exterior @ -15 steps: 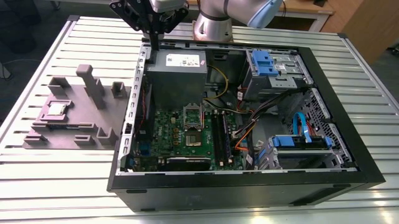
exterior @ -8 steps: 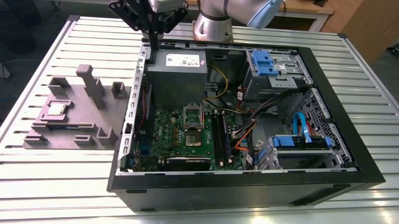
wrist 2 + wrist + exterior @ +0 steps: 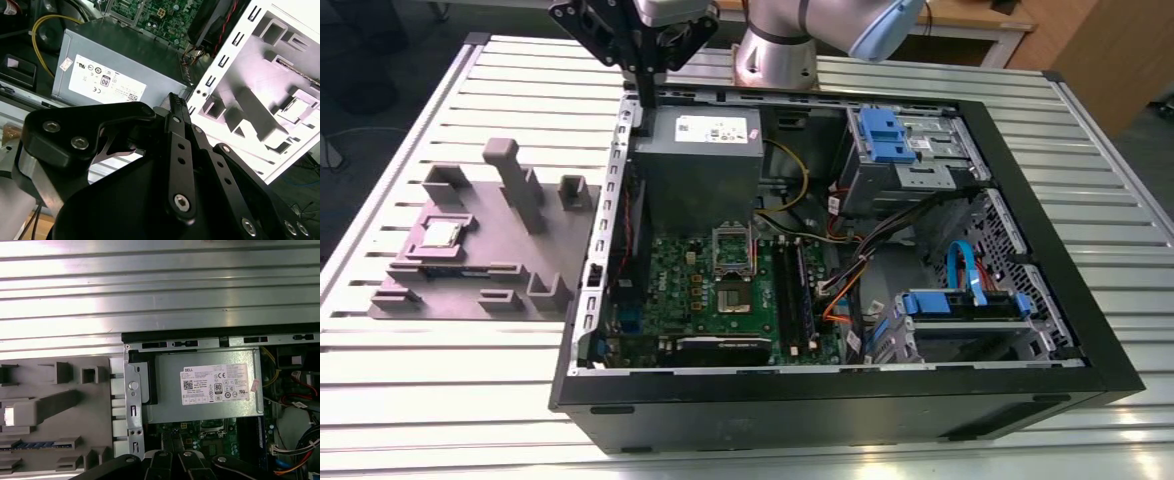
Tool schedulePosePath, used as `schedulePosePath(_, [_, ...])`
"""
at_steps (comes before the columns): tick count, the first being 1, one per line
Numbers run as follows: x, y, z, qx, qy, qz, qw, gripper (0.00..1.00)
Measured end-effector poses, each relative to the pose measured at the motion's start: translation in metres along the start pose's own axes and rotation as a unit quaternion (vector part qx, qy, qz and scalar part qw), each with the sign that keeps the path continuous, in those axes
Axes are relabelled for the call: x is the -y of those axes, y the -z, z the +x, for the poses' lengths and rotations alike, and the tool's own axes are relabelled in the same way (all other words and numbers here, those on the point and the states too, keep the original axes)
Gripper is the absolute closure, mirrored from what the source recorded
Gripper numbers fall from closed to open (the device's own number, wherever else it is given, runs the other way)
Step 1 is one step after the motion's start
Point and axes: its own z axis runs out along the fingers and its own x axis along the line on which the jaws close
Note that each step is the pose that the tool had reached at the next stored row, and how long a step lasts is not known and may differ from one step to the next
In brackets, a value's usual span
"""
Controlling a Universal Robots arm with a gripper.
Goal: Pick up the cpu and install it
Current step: 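Reach for the cpu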
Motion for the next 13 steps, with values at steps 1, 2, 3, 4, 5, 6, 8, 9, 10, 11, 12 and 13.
schedulePosePath(1, [0.0000, 0.0000, 0.0002, 0.0000, 0.000, 0.0000, 1.00000, 0.90])
schedulePosePath(2, [0.0000, 0.0000, 0.0004, 0.0000, 0.000, 0.0000, 1.00000, 0.90])
schedulePosePath(3, [0.0001, 0.0000, 0.0006, 0.0000, 0.000, 0.0000, 1.00000, 0.90])
schedulePosePath(4, [0.0001, 0.0000, 0.0008, 0.0000, 0.000, 0.0000, 1.00000, 0.90])
schedulePosePath(5, [0.0001, 0.0000, 0.0010, 0.0000, 0.000, -0.0001, 1.00000, 0.90])
schedulePosePath(6, [0.0001, 0.0000, 0.0012, 0.0000, 0.000, 0.0000, 1.00000, 0.90])
schedulePosePath(8, [0.0001, 0.0000, 0.0019, 0.0000, 0.000, 0.0000, 1.00000, 0.90])
schedulePosePath(9, [0.0002, 0.0000, 0.0022, 0.0000, 0.000, 0.0000, 1.00000, 0.90])
schedulePosePath(10, [0.0002, 0.0001, 0.0026, 0.0000, 0.000, 0.0000, 1.00000, 0.90])
schedulePosePath(11, [0.0003, 0.0001, 0.0031, 0.0000, 0.000, -0.0001, 1.00000, 0.90])
schedulePosePath(12, [0.0003, 0.0001, 0.0037, 0.0000, 0.000, -0.0001, 1.00000, 0.90])
schedulePosePath(13, [0.0003, 0.0001, 0.0042, 0.0000, 0.000, 0.0000, 1.00000, 0.90])
